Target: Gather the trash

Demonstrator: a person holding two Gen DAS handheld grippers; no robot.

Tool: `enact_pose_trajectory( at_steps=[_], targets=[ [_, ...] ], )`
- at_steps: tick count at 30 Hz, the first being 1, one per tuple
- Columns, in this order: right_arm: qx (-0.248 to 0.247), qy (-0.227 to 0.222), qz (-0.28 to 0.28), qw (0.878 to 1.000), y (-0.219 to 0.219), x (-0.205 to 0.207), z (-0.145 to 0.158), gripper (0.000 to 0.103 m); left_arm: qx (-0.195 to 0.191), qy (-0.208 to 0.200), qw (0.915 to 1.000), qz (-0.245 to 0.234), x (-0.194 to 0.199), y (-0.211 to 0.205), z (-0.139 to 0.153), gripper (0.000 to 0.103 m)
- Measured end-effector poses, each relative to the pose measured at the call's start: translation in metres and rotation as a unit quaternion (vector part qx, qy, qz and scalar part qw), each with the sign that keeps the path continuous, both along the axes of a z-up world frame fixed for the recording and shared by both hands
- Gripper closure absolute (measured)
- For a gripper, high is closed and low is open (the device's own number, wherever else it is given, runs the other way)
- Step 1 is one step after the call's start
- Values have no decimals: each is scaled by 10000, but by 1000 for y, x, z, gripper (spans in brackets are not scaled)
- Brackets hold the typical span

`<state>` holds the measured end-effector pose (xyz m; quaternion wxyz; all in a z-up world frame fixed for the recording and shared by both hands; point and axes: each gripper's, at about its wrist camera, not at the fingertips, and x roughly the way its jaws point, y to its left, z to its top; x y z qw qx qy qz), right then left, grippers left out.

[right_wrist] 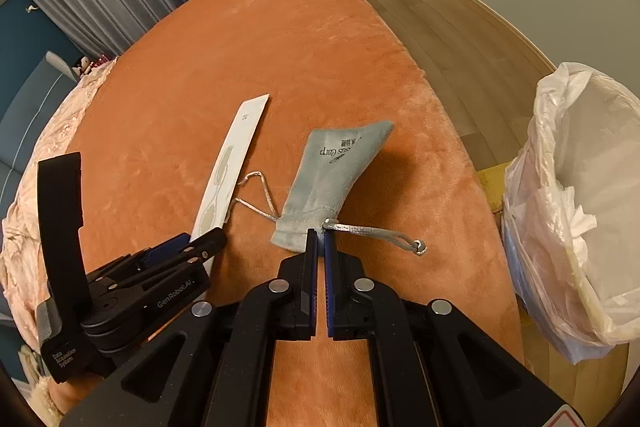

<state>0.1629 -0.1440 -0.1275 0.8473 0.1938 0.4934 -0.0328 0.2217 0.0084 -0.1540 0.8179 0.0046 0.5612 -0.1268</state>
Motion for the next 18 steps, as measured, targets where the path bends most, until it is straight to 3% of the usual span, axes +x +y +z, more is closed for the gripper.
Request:
enact_pose_trajectory(
  at_steps=[10, 18],
  targets=[
    [34, -353, -158, 9992, -19, -29, 35, 100, -684, 94, 9976, 4, -43, -25, 29, 63],
    [31, -621, -323, 9975, -39, -51, 61, 100, -863, -19, 9962, -128, -69, -45, 56, 63]
  ],
)
